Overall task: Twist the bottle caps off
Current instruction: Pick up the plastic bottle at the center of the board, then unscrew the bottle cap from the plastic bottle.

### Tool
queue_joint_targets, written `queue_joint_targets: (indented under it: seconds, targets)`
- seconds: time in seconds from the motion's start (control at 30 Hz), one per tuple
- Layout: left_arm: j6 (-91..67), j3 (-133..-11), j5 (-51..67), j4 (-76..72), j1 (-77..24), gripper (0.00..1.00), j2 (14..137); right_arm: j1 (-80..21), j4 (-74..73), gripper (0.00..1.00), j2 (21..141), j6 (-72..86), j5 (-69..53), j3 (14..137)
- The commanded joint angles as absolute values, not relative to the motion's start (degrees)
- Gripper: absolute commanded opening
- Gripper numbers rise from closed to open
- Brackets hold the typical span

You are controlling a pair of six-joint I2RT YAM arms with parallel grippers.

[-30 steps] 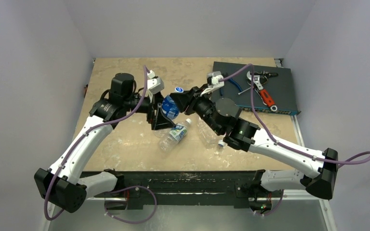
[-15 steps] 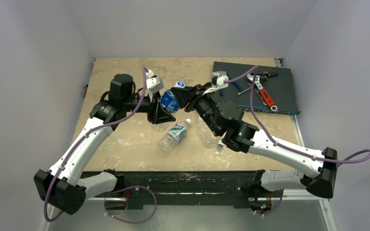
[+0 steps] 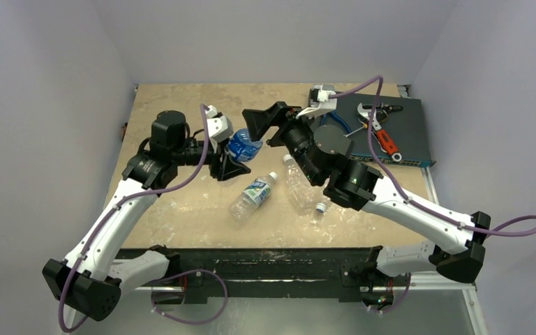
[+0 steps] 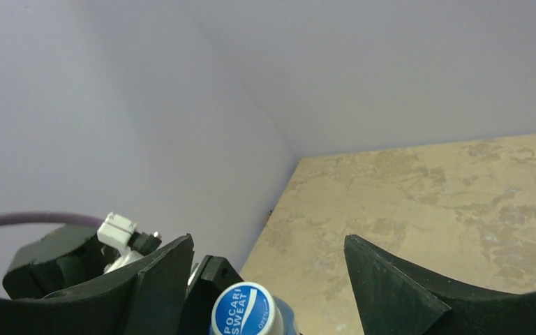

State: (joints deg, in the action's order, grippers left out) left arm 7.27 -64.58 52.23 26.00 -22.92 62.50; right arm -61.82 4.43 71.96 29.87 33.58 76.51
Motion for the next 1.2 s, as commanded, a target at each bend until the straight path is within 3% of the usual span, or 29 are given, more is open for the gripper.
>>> queue_joint_targets:
  seconds: [0.0,0.37,0.63,0.7,0.83,0.93,1.03,1.17]
  targets:
    - [12.2,-63.1,46.2,21.6,-23.0,0.27,59.2,-61.8,0.2,0.80,73.1,32.3,34.6,81.0]
    - [9.6,-62.7,42.2,19.3,-23.0,0.27,59.6,-61.8,0.9,0.69,74.5,32.2,32.1,81.7]
    - [9.8,-62.8,41.7,20.0,-23.0,0.29,59.7,-61.8,2.0,0.43,74.5,31.9,32.5,81.4]
    - [9.7,-62.9,41.9,20.2,-23.0,0.29,59.8,-61.8,2.2,0.43,74.4,31.4,32.5,81.4]
    - [9.4,-62.9,42.5,20.6,-23.0,0.29,60.3,-61.8,1.6,0.57,74.9,29.8,33.8,82.1]
    - [8.6,-62.8,43.0,20.6,-23.0,0.29,60.5,-61.7,1.3,0.59,75.1,28.8,34.5,82.5]
    - [8.1,-62.9,43.4,20.7,-23.0,0.29,60.6,-61.8,1.2,0.54,75.1,28.4,34.7,82.7]
    - [7.8,-63.0,43.4,20.7,-23.0,0.29,60.7,-61.8,1.4,0.41,75.1,28.2,34.7,82.8]
